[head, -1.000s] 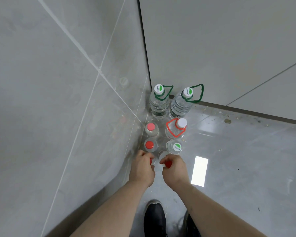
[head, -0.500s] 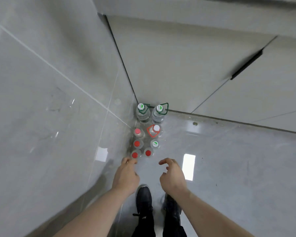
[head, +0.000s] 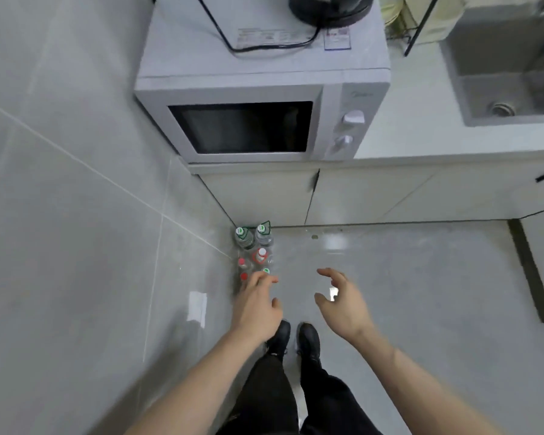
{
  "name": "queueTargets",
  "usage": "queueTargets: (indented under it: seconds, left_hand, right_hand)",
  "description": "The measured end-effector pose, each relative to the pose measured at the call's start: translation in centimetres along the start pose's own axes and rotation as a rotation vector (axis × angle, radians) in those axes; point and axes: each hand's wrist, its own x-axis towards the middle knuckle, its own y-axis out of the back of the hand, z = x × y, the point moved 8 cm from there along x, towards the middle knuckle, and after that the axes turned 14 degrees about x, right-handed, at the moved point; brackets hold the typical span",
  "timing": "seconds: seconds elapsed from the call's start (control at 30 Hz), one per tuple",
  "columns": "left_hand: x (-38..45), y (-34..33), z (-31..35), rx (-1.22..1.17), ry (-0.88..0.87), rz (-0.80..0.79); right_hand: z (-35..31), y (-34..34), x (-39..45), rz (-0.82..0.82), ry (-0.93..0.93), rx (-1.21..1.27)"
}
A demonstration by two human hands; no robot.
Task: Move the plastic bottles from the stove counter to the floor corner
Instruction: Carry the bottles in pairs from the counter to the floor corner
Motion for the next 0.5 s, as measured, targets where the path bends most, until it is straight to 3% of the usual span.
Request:
queueTargets:
  seconds: [0.2, 0.5]
  left_hand:
    - [0.4, 3.7, 7.1, 0.210, -0.266, -0.027]
    - [-3.8, 7.0, 23.7, 0.266, -0.652, 0.011]
  right_hand:
    - [-1.2, 5.1, -7.2, 0.163, -0.035, 0.057]
    - [0.4, 16.2, -16.8, 0.472, 0.003, 0.255]
